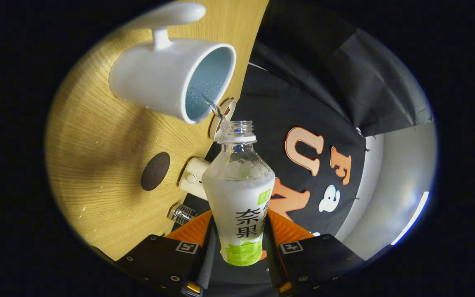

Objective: Take the bottle from table, then pour the juice into the cup, finally place the bottle on the coaster

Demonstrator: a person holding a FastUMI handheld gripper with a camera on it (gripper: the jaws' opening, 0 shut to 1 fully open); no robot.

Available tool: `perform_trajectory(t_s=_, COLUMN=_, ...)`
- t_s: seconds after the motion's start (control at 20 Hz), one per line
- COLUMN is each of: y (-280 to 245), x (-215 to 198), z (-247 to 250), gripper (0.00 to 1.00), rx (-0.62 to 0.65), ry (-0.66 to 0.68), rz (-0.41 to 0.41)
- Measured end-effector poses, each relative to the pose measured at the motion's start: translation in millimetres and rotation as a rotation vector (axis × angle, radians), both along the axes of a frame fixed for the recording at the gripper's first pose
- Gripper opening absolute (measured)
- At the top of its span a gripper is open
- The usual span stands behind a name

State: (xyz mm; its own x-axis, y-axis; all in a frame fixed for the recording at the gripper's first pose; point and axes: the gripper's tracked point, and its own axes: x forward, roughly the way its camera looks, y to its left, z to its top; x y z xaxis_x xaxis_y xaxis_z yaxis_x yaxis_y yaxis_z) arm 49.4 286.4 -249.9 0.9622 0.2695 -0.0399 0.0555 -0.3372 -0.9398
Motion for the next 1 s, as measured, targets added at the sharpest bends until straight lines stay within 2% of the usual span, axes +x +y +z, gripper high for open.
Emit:
perform_trajectory(t_s=0.6, y=3, x=-14, z=-1, gripper=0.56, rx=-0.071, ry=-0.061, rz=0.057)
perform_trajectory(t_s=1.0, y=7, x=-9, z=8, gripper=0.56, rx=-0.119, ry=-0.097, rz=0.080)
